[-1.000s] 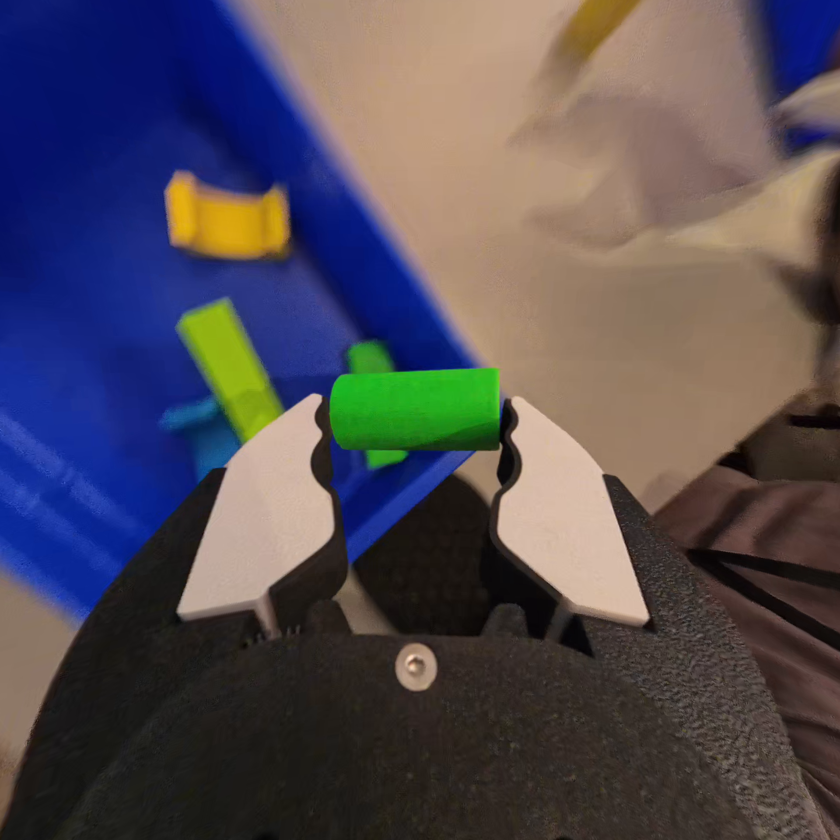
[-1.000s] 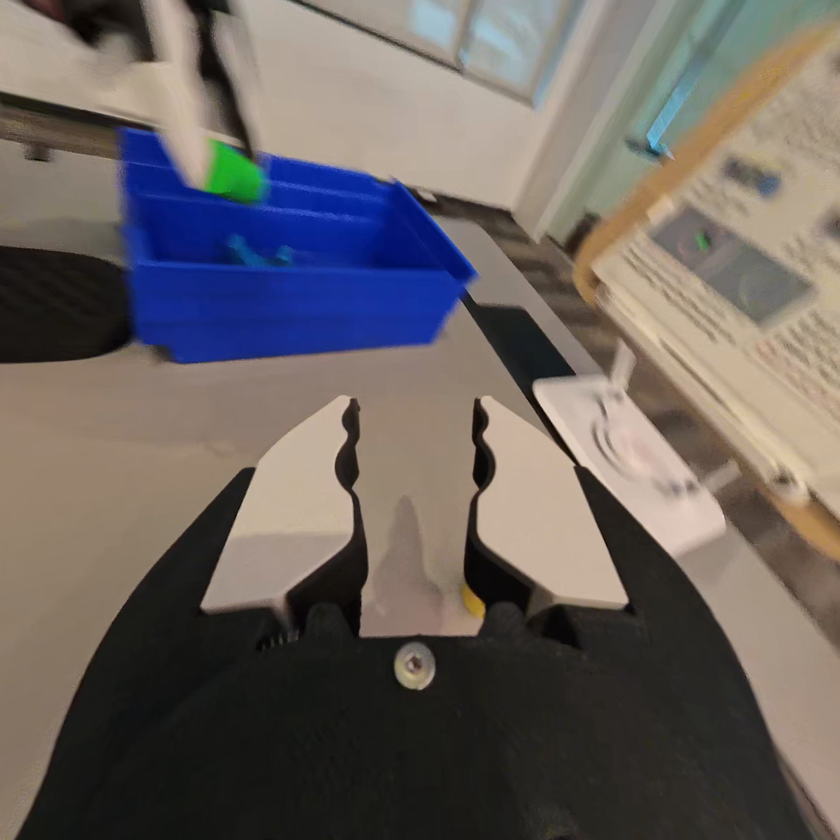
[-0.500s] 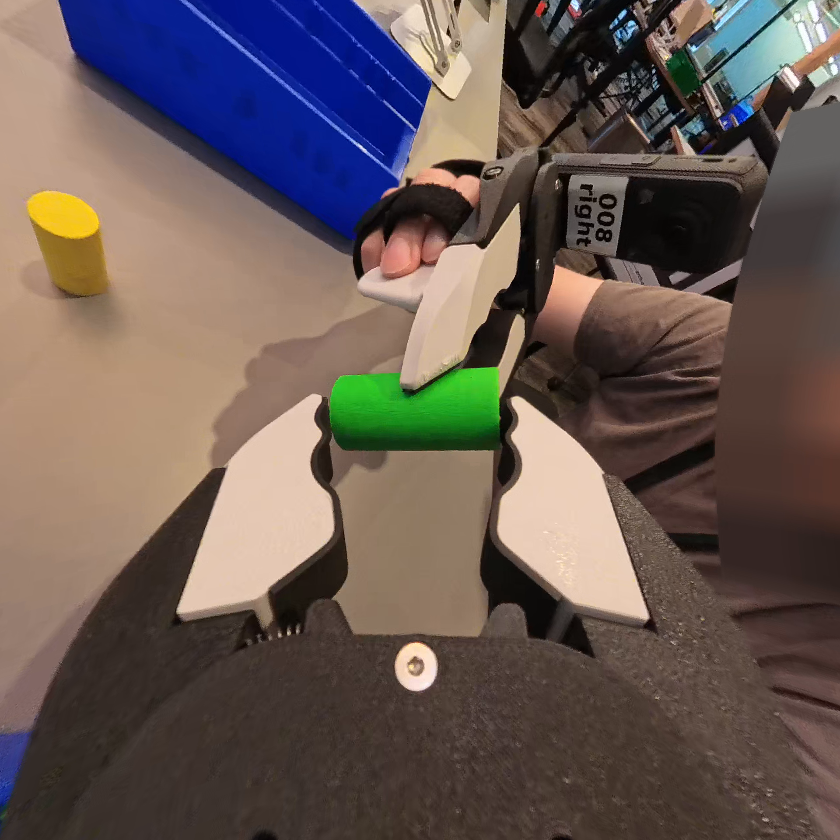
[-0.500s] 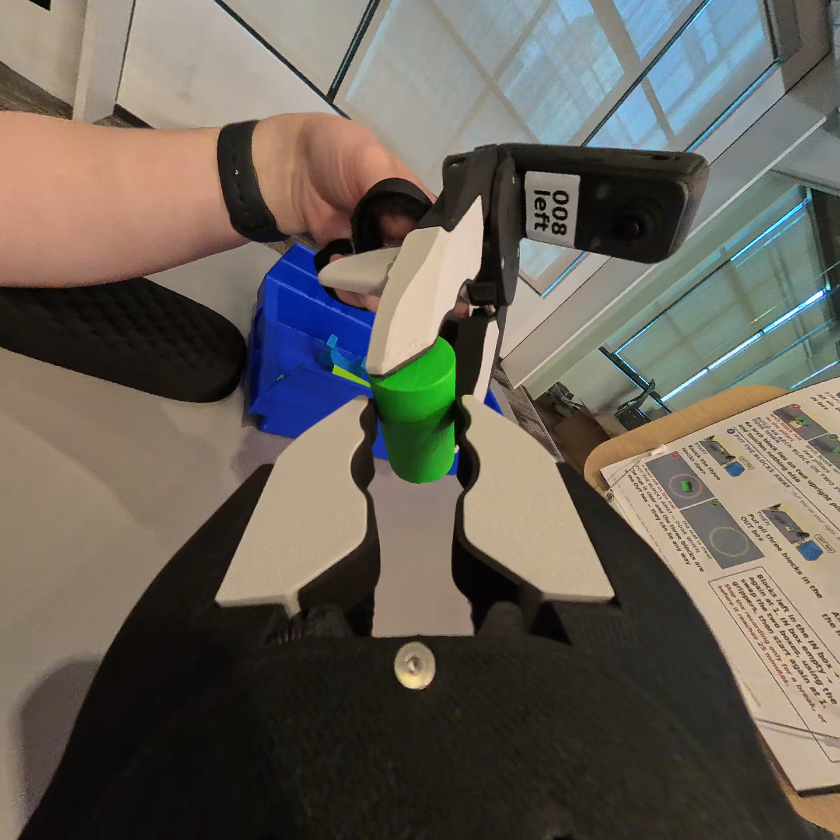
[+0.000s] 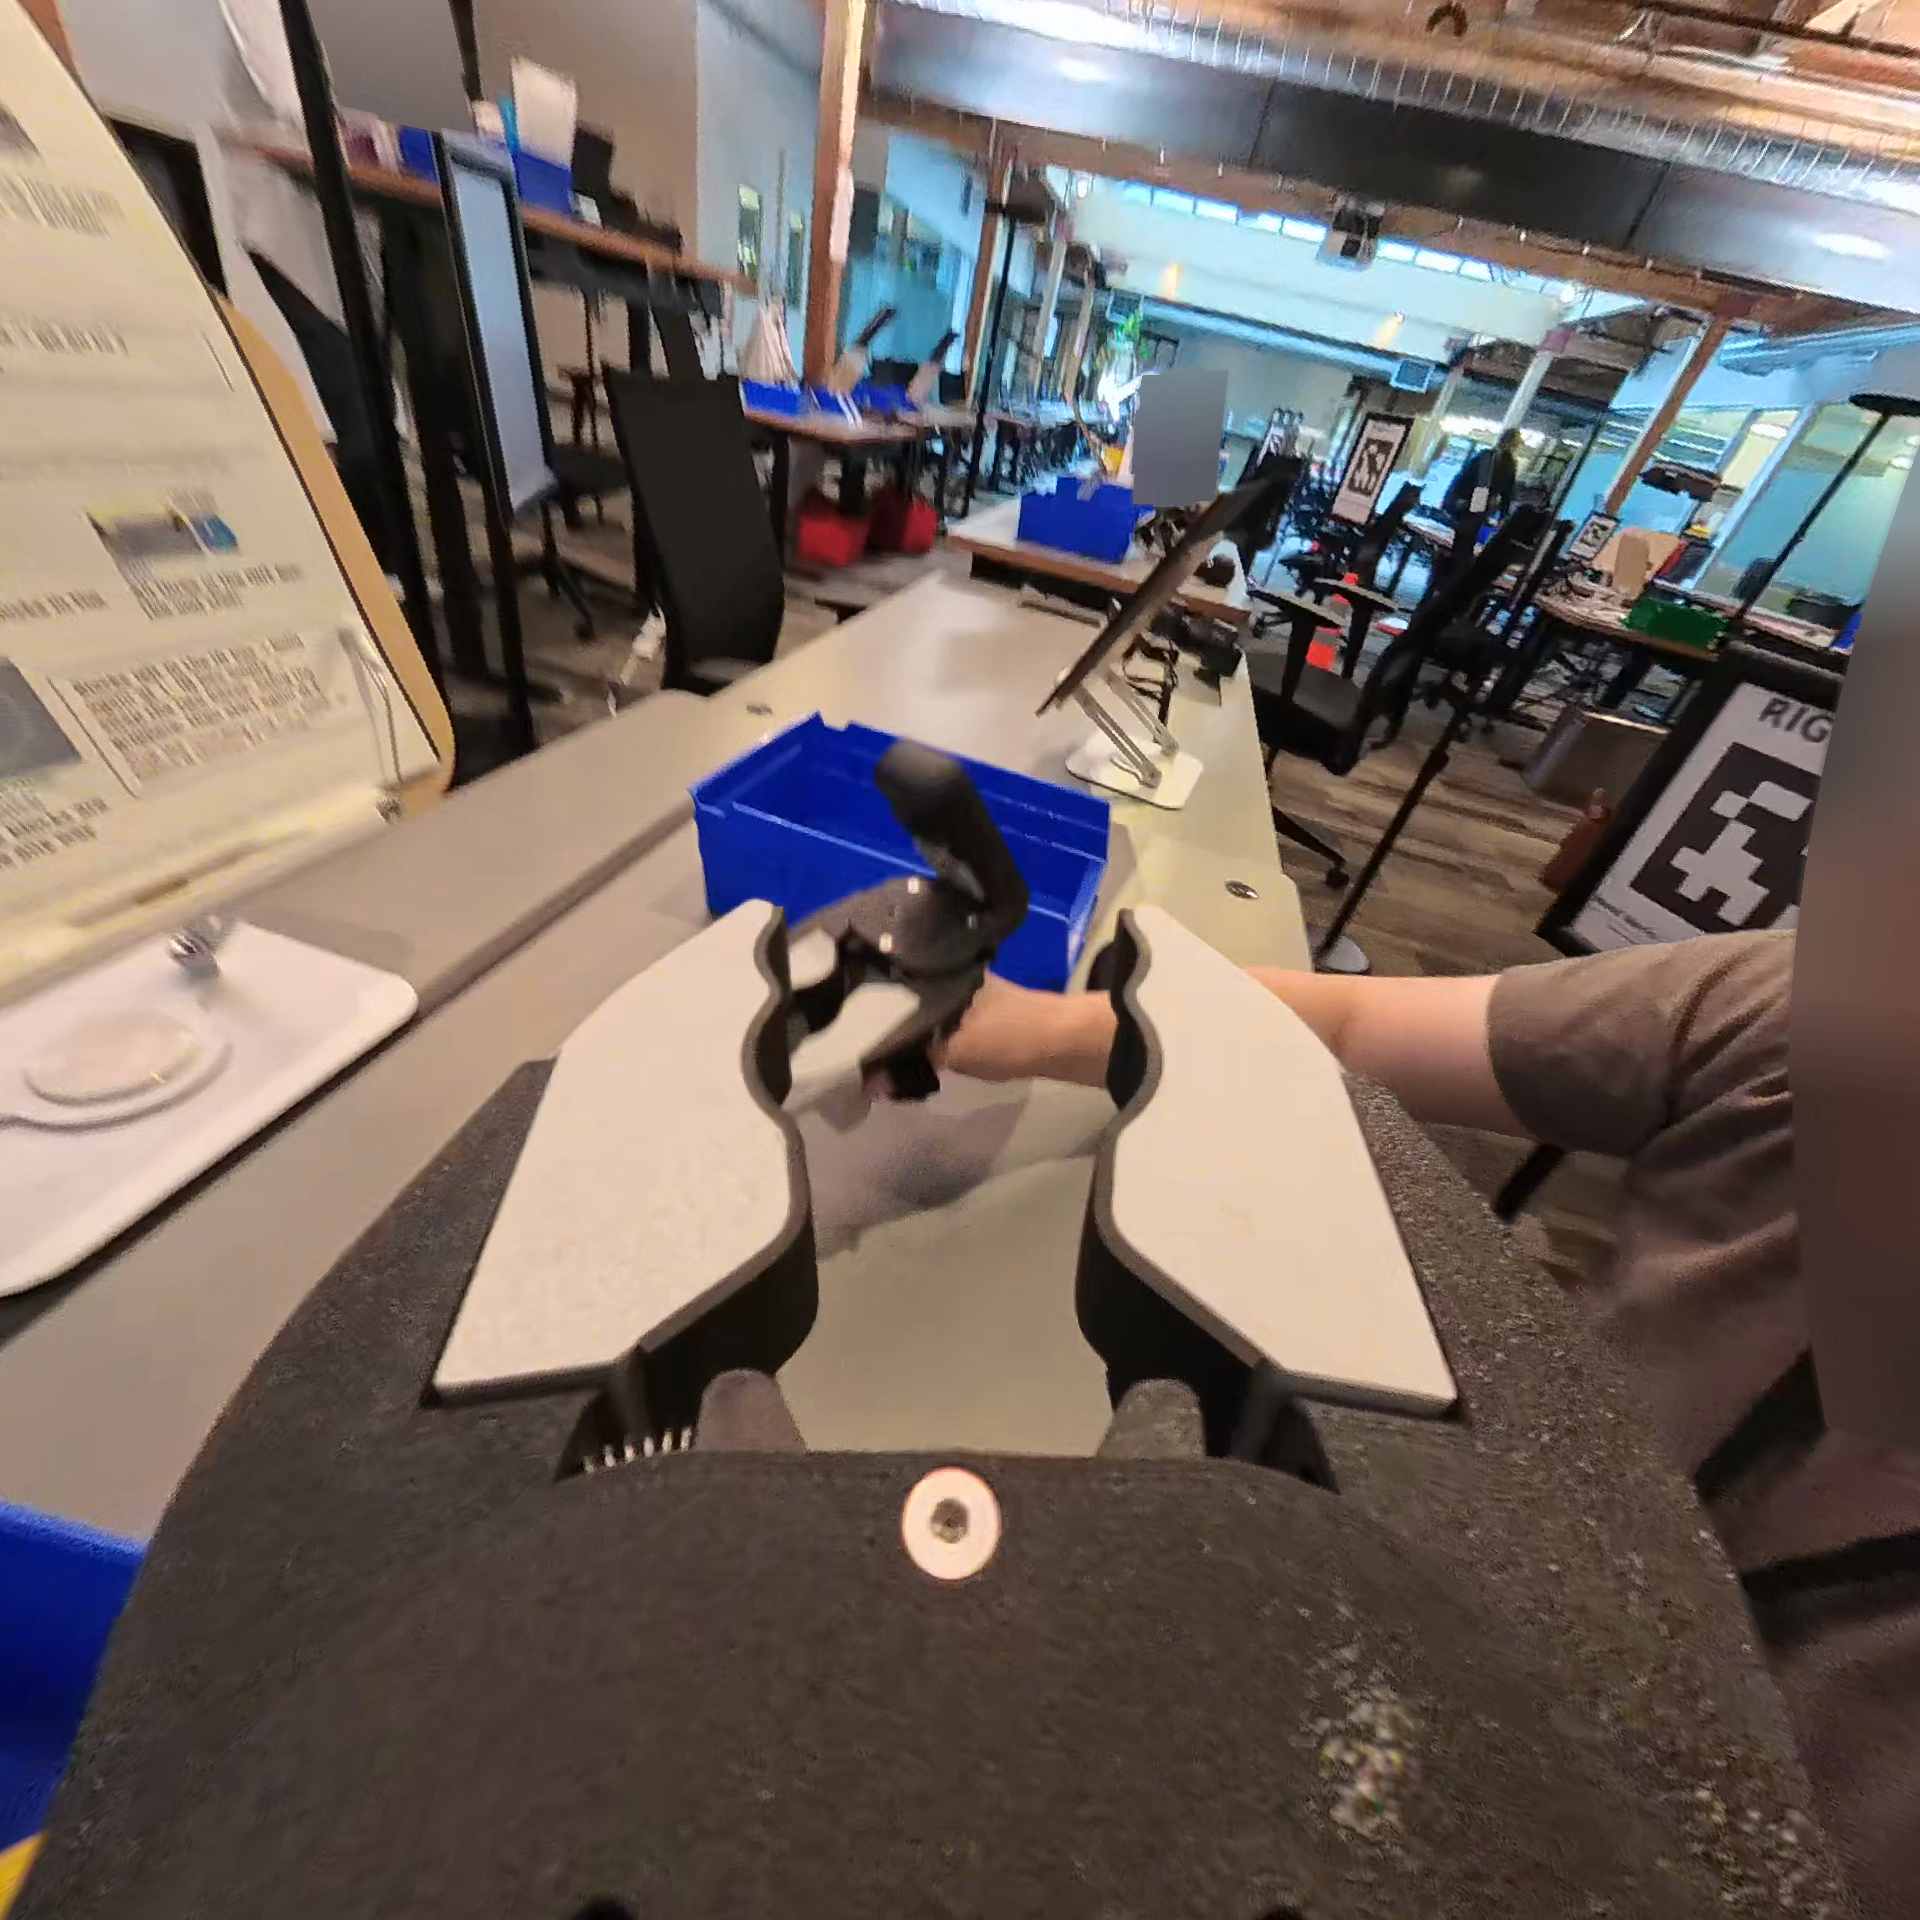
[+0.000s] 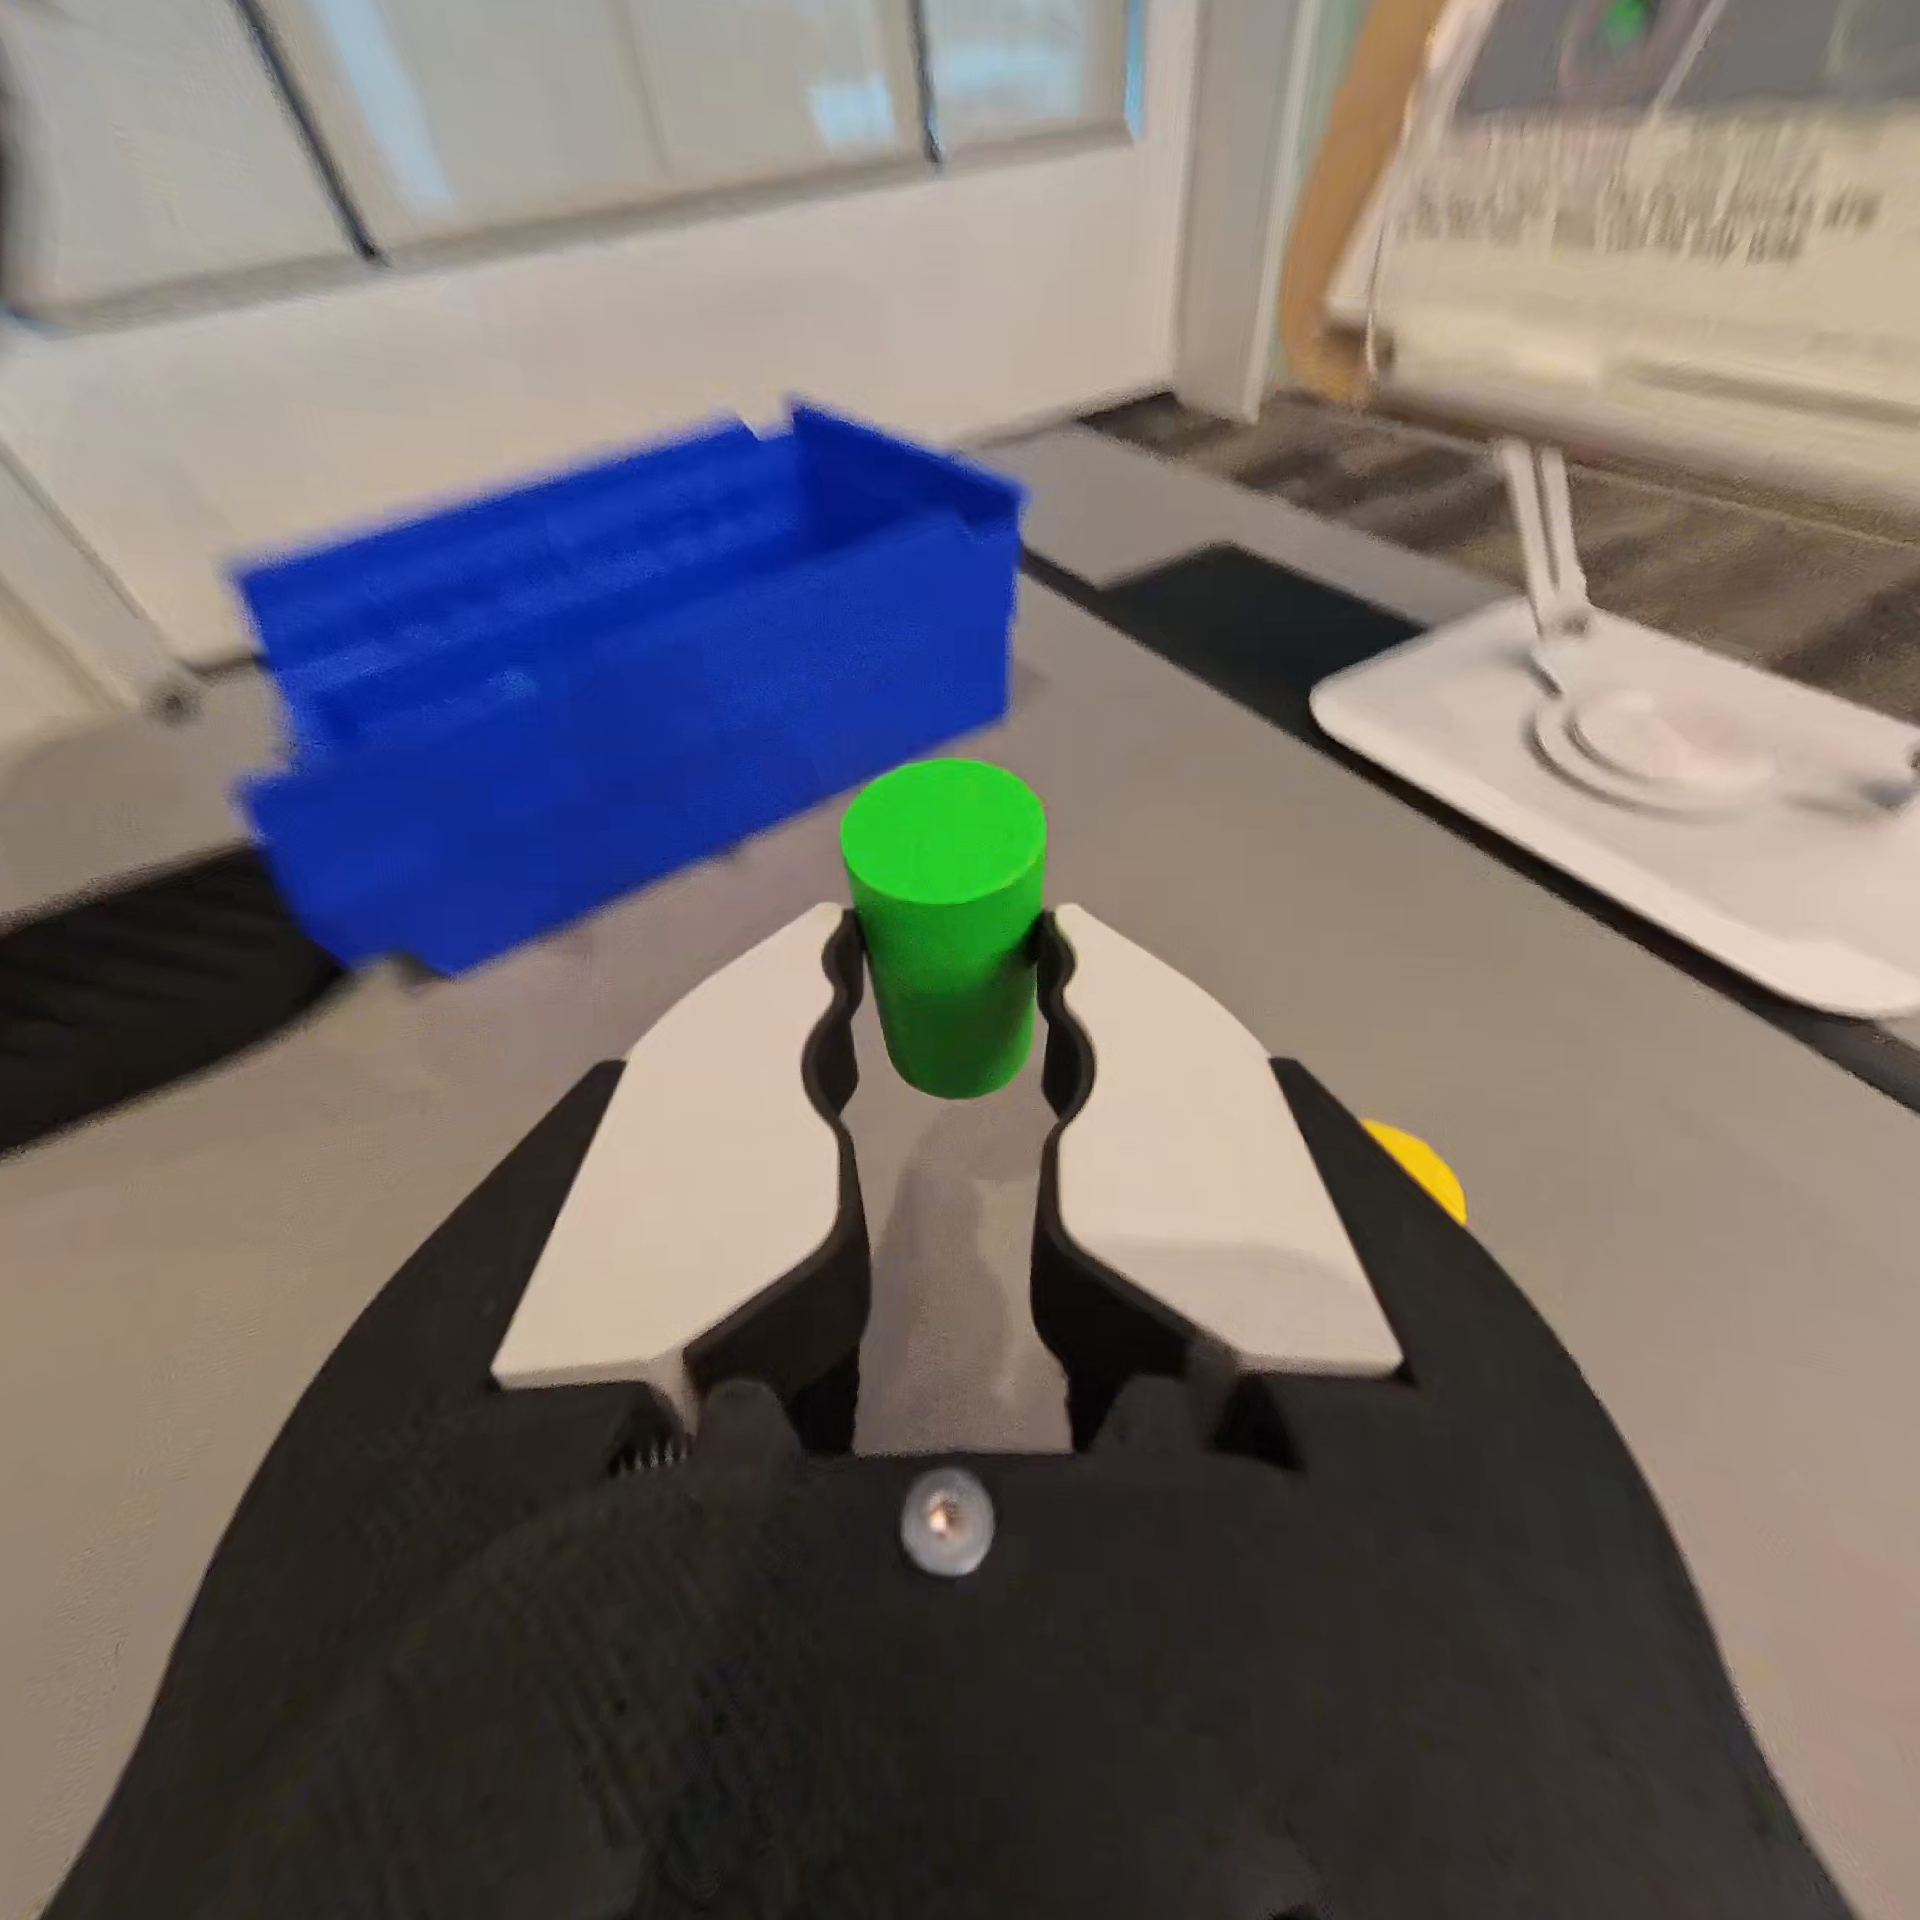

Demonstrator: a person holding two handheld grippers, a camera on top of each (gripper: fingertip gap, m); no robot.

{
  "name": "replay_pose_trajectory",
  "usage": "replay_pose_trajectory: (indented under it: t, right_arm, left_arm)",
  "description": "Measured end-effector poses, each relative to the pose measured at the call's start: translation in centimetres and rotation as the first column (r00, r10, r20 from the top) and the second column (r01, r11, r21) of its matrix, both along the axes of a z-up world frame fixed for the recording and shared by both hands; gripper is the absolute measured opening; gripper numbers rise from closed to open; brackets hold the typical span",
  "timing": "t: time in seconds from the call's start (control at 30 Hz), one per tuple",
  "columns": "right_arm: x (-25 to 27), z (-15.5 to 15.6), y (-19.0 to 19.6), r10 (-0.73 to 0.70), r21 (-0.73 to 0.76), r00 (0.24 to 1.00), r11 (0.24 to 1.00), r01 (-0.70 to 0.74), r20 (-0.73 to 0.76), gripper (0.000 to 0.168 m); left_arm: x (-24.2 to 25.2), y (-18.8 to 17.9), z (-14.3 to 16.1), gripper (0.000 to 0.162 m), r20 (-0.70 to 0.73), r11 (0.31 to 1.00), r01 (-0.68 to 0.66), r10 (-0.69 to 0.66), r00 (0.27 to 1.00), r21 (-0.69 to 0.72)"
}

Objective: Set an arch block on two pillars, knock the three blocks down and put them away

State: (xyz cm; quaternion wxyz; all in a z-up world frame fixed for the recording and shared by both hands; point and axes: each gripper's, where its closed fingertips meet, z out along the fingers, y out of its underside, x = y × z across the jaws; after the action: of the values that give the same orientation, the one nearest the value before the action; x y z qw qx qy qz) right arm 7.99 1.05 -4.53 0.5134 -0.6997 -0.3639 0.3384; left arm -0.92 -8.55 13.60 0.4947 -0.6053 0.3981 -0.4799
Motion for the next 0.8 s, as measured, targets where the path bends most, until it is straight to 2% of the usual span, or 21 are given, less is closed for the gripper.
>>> replay_pose_trajectory:
  t: [0.07,0.17,0.27,0.37,0.63,0.8]
  right_arm:
    - [-0.4,-2.3,0.7,-0.034,0.010,0.995,0.999,0.033,0.098,0.033]
    - [-0.3,-1.6,1.0,-0.042,-0.011,0.998,0.999,0.043,0.051,0.033]
    - [-0.1,-0.9,0.8,-0.015,-0.037,1.000,0.999,0.015,-0.001,0.033]
    - [-0.5,-1.9,1.1,-0.023,-0.062,1.000,0.998,0.024,0.004,0.033]
    - [-1.8,-6.7,4.5,-0.194,-0.026,0.965,0.979,0.201,0.175,0.033]
    - [-2.0,-6.7,5.6,-0.268,0.019,0.942,0.963,0.270,0.204,0.033]
  left_arm:
    - [-0.3,-0.2,0.4,0.055,0.024,0.997,-0.029,0.027,0.999,0.074]
    - [-0.5,-0.5,0.8,0.047,0.029,0.990,-0.059,0.055,0.998,0.131]
    - [-0.6,-0.5,0.7,0.047,0.020,0.992,-0.061,0.059,0.998,0.107]
    - [-0.7,0.2,0.5,0.046,0.027,0.992,-0.080,0.077,0.997,0.094]
    - [-0.5,0.8,-0.6,0.045,-0.070,0.981,-0.135,0.145,0.987,0.138]
    - [-2.1,1.7,-0.3,0.046,-0.070,0.969,-0.199,0.211,0.975,0.146]
